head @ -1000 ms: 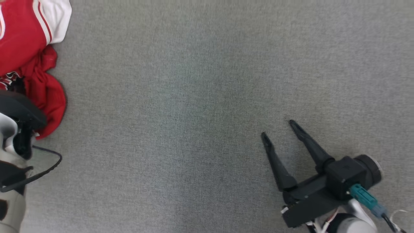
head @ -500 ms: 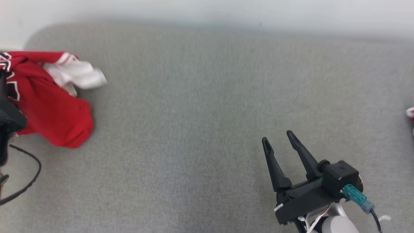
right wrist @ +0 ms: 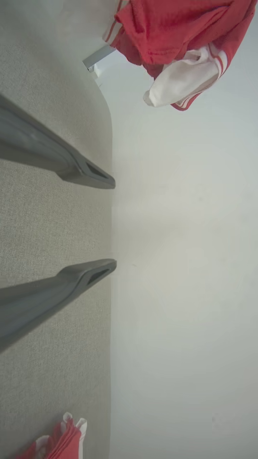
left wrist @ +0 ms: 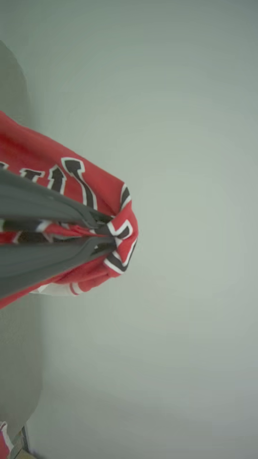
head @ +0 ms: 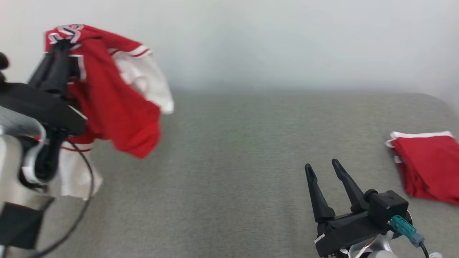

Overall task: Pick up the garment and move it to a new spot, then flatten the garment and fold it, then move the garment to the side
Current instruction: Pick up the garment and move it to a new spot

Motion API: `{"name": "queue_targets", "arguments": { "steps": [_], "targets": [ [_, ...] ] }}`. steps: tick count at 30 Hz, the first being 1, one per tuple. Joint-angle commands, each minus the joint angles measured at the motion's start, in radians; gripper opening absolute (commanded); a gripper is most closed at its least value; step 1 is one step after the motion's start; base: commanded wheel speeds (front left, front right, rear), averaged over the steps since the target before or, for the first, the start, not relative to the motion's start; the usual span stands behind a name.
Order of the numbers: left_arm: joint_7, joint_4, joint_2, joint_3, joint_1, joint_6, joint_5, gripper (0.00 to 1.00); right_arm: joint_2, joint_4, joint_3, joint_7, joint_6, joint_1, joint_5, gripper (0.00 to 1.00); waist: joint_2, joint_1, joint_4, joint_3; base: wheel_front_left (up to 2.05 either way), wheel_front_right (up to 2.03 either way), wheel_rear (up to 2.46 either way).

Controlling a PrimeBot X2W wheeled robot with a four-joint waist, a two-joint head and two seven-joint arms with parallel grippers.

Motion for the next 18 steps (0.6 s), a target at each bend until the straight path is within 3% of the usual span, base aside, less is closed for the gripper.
{"name": "queue_targets", "arguments": {
  "steps": [1, 11, 18],
  "targets": [
    [-0.001, -0.06, -0.019, -0.006, 0.028, 0.015, -0.002, 0.0, 0.001, -0.01, 0.002, 0.004, -0.002, 0.003, -0.01, 1.0, 0.0001, 0.0002, -0.12, -0.031, 0.0, 0.0, 0.0],
    [-0.04, -0.227, -0.142, -0.081, 0.091, 0.071, 0.008, 0.0, 0.001, -0.039, 0.009, 0.034, -0.002, 0.013, -0.031, 1.0, 0.0001, 0.0002, -0.303, 0.008, 0.0, 0.0, 0.0],
    [-0.087, -0.175, -0.225, -0.146, 0.108, 0.045, 0.016, 0.0, 0.001, -0.044, 0.022, 0.033, -0.002, -0.002, -0.015, 1.0, 0.0001, 0.0002, -0.389, 0.035, 0.0, 0.0, 0.0]
  ]
}}
